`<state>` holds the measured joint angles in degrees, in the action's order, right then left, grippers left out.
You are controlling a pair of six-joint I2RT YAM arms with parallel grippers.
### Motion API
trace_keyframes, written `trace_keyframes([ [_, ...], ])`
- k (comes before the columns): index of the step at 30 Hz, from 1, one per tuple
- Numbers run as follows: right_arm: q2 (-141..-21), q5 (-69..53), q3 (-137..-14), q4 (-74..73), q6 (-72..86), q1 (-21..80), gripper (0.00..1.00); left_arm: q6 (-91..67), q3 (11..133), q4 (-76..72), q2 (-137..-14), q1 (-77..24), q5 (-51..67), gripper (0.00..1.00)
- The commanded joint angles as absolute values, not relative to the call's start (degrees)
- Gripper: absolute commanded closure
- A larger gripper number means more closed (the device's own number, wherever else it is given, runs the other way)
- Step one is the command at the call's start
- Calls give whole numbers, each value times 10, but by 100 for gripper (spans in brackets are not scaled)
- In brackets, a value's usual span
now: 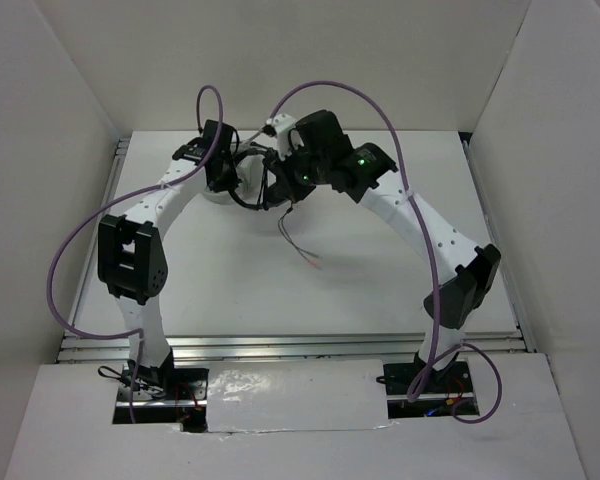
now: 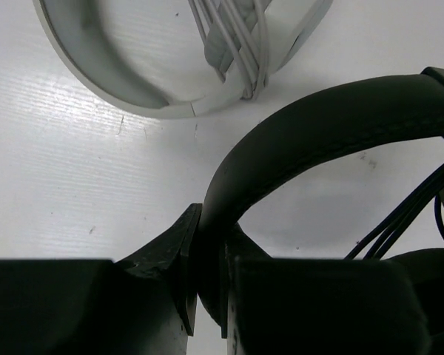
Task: Wrap the headphones
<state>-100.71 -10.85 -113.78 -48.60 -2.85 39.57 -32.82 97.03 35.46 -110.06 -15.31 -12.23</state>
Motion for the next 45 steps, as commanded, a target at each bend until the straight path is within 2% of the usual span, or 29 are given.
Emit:
trace_keyframes([
  [1,-959,-184,-1127,-428,-28,440,96,-383,1024,376,-1115,-141,-135,100],
  [5,-970,-184,-1072,-382,-12,474,93,-405,1069,386,-1114,-130,-99,100],
  [8,-977,-116,-1008,-314,-1,491,91,-412,1087,382,-1090,-120,-73,100],
  [12,-990,50,-913,-183,21,516,85,-412,1117,386,-1036,-111,-52,100],
  [16,-1001,127,-816,-9,-19,533,80,-410,1129,382,-989,-105,-29,100],
  [21,-1008,151,-749,136,-21,532,78,-410,1122,360,-926,-100,29,100],
  [24,-1018,162,-714,227,-20,531,71,-410,1123,361,-897,-98,52,100],
  [29,-1048,197,-713,272,-4,526,62,-401,1147,376,-864,-101,44,100],
  [31,-1052,204,-708,287,-1,521,56,-399,1161,386,-853,-101,37,100],
  [32,-1054,211,-704,297,29,519,45,-397,1165,384,-851,-101,40,100],
  [33,-1053,207,-697,308,36,515,11,-398,1172,387,-850,-102,40,100],
  [35,-1053,203,-677,337,74,505,7,-398,1194,398,-853,-102,40,100],
  [36,-1057,189,-665,345,87,502,0,-397,1206,400,-856,-103,42,100],
  [41,-1090,182,-682,353,150,483,0,-401,1216,402,-858,-103,64,100],
  [43,-1099,196,-701,312,171,481,11,-400,1220,404,-857,-103,63,100],
  [45,-1090,183,-679,321,171,477,14,-398,1230,410,-856,-103,55,100],
])
